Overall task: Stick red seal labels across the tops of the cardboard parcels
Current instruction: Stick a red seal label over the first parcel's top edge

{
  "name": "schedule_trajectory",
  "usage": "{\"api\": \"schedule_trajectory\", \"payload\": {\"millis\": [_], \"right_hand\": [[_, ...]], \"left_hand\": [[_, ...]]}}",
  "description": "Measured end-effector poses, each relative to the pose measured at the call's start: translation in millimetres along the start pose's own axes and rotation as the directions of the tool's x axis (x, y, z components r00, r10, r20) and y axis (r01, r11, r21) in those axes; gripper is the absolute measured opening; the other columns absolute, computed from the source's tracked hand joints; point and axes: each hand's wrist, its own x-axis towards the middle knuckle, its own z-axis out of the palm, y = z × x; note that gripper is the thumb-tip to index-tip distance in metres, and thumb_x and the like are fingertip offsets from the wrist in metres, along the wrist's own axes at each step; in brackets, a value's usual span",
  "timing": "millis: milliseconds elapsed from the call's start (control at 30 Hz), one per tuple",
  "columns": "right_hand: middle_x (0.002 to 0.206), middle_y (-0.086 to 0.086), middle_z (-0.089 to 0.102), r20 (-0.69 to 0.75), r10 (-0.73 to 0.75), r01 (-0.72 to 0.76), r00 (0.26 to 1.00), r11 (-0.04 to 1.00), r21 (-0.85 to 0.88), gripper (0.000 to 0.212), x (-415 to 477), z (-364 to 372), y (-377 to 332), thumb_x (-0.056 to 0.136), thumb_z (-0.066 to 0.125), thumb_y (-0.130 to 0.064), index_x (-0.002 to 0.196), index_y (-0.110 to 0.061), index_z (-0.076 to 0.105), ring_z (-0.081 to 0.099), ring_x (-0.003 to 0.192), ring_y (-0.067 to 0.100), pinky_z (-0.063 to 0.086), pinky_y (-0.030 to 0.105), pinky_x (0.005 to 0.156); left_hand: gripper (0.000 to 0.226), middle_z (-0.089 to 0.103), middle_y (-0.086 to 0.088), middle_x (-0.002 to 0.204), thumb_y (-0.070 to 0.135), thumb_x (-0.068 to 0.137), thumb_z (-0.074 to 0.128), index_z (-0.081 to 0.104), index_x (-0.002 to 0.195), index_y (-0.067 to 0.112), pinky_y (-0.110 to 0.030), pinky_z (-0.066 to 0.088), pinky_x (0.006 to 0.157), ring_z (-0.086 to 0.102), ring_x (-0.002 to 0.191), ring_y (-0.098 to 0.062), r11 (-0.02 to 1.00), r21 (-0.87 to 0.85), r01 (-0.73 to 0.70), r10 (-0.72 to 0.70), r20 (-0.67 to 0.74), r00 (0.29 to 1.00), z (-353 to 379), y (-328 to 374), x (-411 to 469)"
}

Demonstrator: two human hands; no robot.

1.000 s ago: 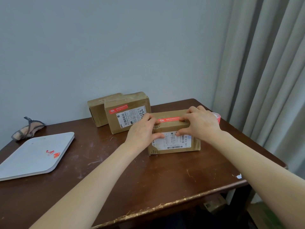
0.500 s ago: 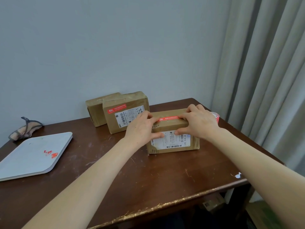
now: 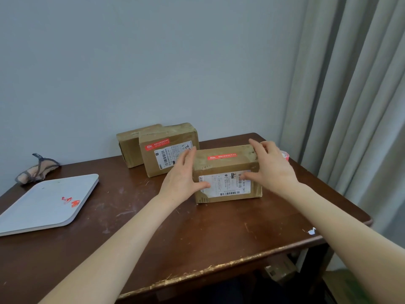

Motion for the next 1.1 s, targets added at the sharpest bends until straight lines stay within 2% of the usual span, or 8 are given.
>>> {"api": "schedule_trajectory", "payload": {"millis": [133,233,333,467,600,833,1000,1100], "right_hand": [[0.151,0.008,0.033,0.063,0.154,-0.163,0.986,0.974,0.156,0.117,-6.8,8.4,5.5,0.070,0.081,-0.046,0.154,-0.018,0.005,0.047,0.129,0.027,0.048,0.041,0.094],[0.152,0.010,0.036,0.152,0.258,-0.290,0.954,0.923,0.253,0.115,-11.6,18.4,8.9,0.070,0.082,-0.042,0.153,-0.014,0.008,0.047,0.130,0.028,0.046,0.045,0.098],[0.138,0.011,0.051,0.221,0.295,-0.355,0.930,0.876,0.326,0.095,-14.8,26.1,11.4,0.075,0.081,-0.032,0.147,-0.007,0.025,0.053,0.123,0.028,0.050,0.041,0.095],[0.131,0.010,0.056,0.251,0.295,-0.368,0.922,0.866,0.337,0.075,-14.4,29.8,13.7,0.083,0.073,-0.024,0.144,-0.011,0.032,0.057,0.116,0.028,0.051,0.038,0.090],[0.120,0.009,0.061,0.161,0.310,-0.349,0.937,0.861,0.371,0.062,-8.3,23.0,15.5,0.086,0.068,-0.029,0.138,-0.015,0.037,0.062,0.102,0.025,0.054,0.041,0.086],[0.103,-0.005,0.056,0.015,0.359,-0.316,0.933,0.802,0.507,0.052,10.5,-6.7,16.1,0.084,0.064,-0.047,0.127,-0.022,0.051,0.059,0.104,0.023,0.051,0.038,0.084],[0.091,-0.004,0.068,0.034,0.405,-0.338,0.914,0.711,0.616,0.045,27.0,-22.0,17.3,0.080,0.061,-0.056,0.113,-0.026,0.065,0.070,0.077,0.020,0.058,0.043,0.081],[0.075,-0.008,0.066,0.087,0.409,-0.366,0.908,0.678,0.637,0.035,33.9,-30.1,19.0,0.085,0.058,-0.055,0.098,-0.025,0.069,0.070,0.063,0.019,0.058,0.043,0.081]], "left_hand": [[0.118,0.013,-0.004,0.158,0.044,0.069,0.079,0.001,0.152,0.014,-0.038,0.021,0.115,0.016,0.145,-0.019,0.971,-0.145,0.191,-0.180,0.085,0.980,6.5,-4.7,-4.0],[0.112,0.036,-0.004,0.150,0.043,0.068,0.079,0.009,0.151,0.015,-0.041,0.034,0.111,0.036,0.137,-0.021,0.940,-0.206,0.272,-0.238,0.174,0.955,13.0,-8.4,-4.7],[0.101,0.049,-0.002,0.141,0.043,0.071,0.076,0.018,0.149,0.014,-0.037,0.040,0.105,0.044,0.130,-0.021,0.931,-0.208,0.299,-0.245,0.248,0.937,15.7,-8.8,-6.8],[0.071,0.055,-0.001,0.134,0.031,0.082,0.069,0.033,0.141,0.016,-0.024,0.041,0.091,0.051,0.123,-0.019,0.939,-0.217,0.267,-0.206,0.265,0.942,13.8,-3.4,-4.9],[0.052,0.056,0.000,0.133,0.026,0.088,0.062,0.042,0.135,0.017,-0.023,0.042,0.086,0.053,0.120,-0.017,0.932,-0.274,0.236,-0.183,0.205,0.961,2.8,6.1,3.4],[0.057,0.058,0.004,0.117,0.039,0.089,0.059,0.038,0.137,0.016,-0.036,0.050,0.090,0.058,0.102,-0.014,0.781,-0.550,0.295,-0.279,0.115,0.953,-22.1,19.9,24.3],[0.060,0.054,0.009,0.122,0.056,0.085,0.056,0.041,0.136,0.029,-0.039,0.043,0.100,0.051,0.115,-0.012,0.660,-0.688,0.301,-0.261,0.166,0.951,-29.9,25.6,32.4],[0.063,0.055,0.010,0.128,0.059,0.078,0.060,0.044,0.135,0.036,-0.039,0.041,0.103,0.050,0.119,-0.012,0.673,-0.678,0.294,-0.235,0.180,0.955,-29.8,23.9,35.6]]}}
